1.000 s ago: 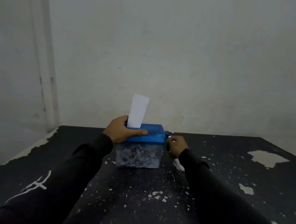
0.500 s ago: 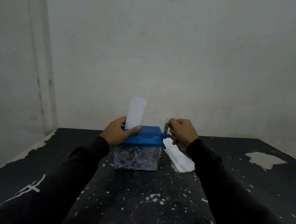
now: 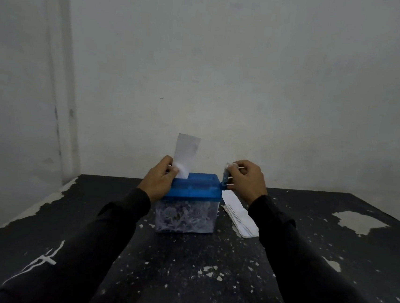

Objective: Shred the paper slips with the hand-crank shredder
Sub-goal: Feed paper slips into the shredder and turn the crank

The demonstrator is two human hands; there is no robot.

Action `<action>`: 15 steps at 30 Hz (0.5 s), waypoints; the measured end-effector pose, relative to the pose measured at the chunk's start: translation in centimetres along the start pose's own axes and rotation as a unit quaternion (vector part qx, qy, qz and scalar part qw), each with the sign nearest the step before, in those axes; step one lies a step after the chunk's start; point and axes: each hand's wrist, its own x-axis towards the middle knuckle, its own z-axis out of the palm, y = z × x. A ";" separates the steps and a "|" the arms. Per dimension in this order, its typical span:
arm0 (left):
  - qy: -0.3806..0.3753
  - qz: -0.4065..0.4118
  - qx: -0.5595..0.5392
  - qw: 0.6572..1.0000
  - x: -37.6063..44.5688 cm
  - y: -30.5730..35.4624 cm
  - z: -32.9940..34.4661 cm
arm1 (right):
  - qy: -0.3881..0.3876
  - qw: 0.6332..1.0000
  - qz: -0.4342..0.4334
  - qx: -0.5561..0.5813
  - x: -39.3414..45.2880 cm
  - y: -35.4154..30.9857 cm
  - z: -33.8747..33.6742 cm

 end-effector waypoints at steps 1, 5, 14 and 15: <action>0.004 0.004 -0.005 1.000 -0.1 0.1 0.0 | 0.003 1.000 0.000 -0.001 0.0 -0.1 0.0; 0.008 0.014 -0.030 0.999 -0.2 0.3 -0.2 | 0.049 0.983 -0.085 -0.155 -0.2 -0.6 0.4; -0.032 0.019 0.001 0.999 0.5 1.1 -0.8 | -0.058 0.963 -0.180 -0.191 -0.9 -6.4 6.1; -0.033 0.032 -0.003 0.999 0.5 1.1 -0.9 | -0.090 0.974 -0.126 -0.164 -0.9 -6.9 6.4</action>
